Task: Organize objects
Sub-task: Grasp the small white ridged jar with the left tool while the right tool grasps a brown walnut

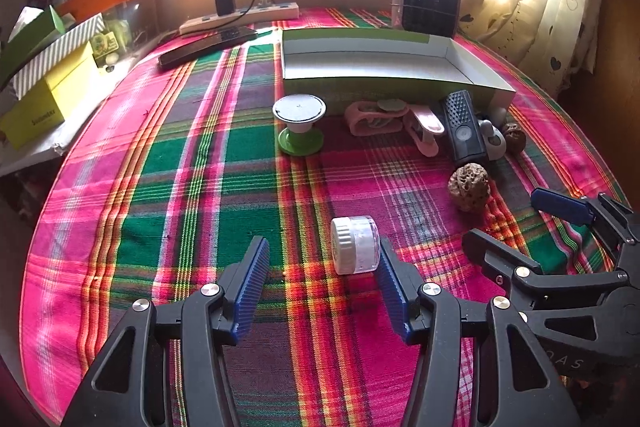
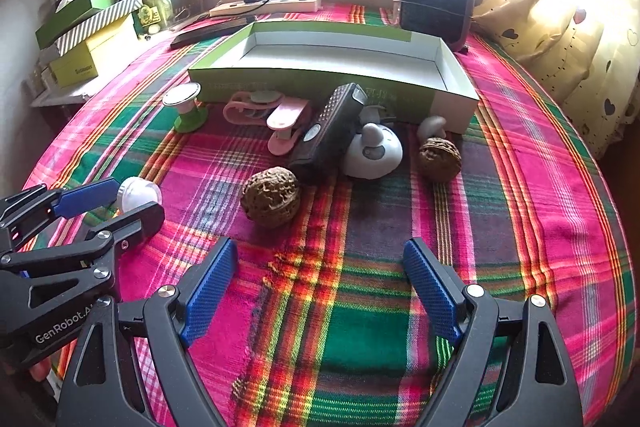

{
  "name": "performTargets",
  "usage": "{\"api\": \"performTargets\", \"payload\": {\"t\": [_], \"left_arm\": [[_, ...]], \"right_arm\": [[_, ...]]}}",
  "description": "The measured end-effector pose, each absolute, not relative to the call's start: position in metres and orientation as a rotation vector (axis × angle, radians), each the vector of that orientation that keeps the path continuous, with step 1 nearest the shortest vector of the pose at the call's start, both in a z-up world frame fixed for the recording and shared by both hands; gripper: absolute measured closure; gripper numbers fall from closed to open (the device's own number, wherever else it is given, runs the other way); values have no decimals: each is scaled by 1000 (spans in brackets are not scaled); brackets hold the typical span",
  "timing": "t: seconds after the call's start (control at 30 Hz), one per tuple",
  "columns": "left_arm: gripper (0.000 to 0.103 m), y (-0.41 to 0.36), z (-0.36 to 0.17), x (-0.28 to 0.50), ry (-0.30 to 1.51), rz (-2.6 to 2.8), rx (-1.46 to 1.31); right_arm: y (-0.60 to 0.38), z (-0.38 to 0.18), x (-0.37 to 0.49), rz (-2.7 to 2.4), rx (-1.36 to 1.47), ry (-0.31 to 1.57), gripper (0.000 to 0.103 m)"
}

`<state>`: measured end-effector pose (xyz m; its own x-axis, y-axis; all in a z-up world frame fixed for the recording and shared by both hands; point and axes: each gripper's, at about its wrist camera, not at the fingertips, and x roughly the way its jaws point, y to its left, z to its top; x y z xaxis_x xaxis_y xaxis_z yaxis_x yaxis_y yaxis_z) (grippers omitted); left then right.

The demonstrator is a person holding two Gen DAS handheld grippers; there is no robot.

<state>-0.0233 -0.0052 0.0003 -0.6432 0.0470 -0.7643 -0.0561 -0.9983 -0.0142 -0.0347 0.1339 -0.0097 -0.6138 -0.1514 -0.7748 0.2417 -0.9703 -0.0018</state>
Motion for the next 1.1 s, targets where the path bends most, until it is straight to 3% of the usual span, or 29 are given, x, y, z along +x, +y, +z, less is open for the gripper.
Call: {"api": "performTargets", "payload": {"t": [0.37, 0.9, 0.97, 1.1], "left_arm": [[54, -11, 1, -30, 22, 2803, -1300], [86, -12, 3, -40, 27, 2783, -1284], [86, -12, 3, -40, 30, 2781, -1287], [86, -11, 2, -39, 30, 2780, -1287]], "right_arm": [[126, -8, -46, -2622, 1231, 175, 31], [118, -5, -46, -2595, 1200, 195, 66], [117, -5, -46, -2593, 1201, 203, 71], [117, -5, -46, -2592, 1204, 198, 72]]}}
